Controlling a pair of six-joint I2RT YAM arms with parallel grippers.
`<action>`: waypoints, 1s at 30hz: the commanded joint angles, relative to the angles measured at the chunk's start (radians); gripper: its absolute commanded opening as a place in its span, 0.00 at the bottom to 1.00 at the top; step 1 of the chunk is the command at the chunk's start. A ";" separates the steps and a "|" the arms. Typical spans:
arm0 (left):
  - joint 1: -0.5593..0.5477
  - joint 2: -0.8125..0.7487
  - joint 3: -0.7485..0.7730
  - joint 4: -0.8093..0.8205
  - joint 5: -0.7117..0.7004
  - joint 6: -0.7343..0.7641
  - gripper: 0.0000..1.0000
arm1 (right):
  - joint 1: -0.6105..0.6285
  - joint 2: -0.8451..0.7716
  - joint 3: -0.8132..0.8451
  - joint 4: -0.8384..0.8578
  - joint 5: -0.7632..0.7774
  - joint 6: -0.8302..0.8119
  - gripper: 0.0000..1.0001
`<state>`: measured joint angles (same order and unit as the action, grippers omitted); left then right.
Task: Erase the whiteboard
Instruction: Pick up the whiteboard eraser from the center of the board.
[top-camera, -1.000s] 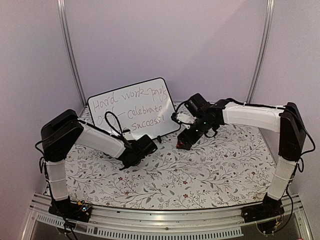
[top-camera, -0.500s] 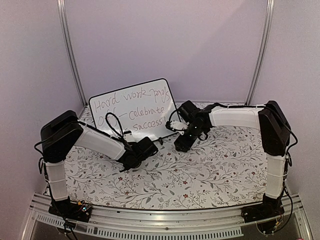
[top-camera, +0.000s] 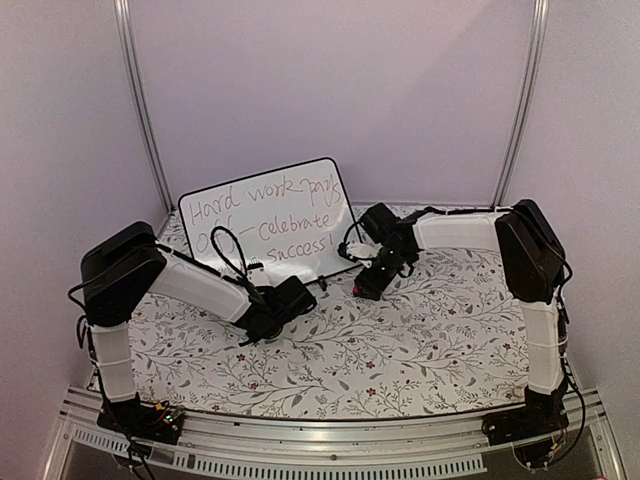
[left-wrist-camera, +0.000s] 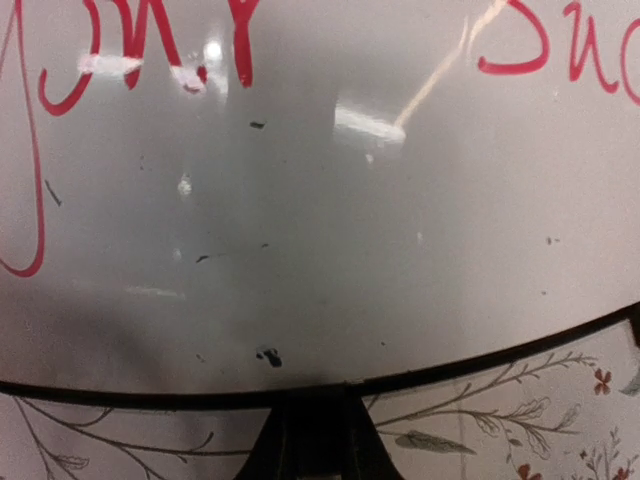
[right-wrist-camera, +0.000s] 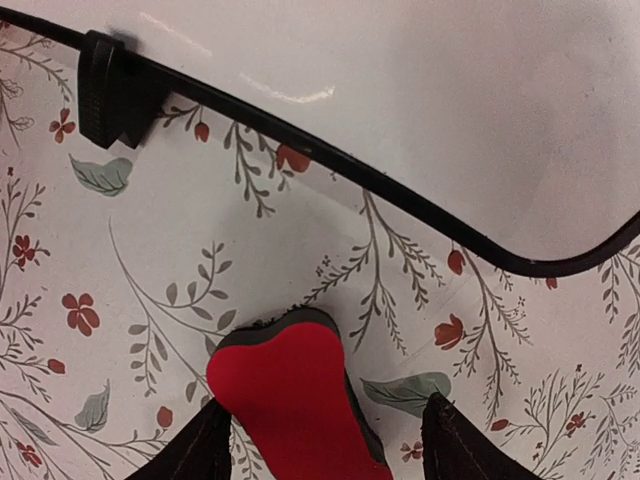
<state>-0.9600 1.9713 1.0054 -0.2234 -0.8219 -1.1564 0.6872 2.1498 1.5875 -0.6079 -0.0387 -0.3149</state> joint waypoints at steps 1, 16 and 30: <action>-0.053 0.001 -0.028 -0.045 0.104 0.021 0.00 | -0.006 0.032 0.027 -0.004 -0.031 -0.017 0.61; -0.056 0.013 -0.021 -0.043 0.109 0.020 0.00 | -0.006 0.011 0.023 -0.027 -0.087 -0.007 0.10; -0.127 0.015 -0.014 0.006 0.106 0.130 0.00 | -0.006 -0.295 -0.126 -0.030 -0.069 0.166 0.13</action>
<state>-0.9928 1.9713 1.0039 -0.2211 -0.8272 -1.1366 0.6857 2.0418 1.5070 -0.6319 -0.1139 -0.2405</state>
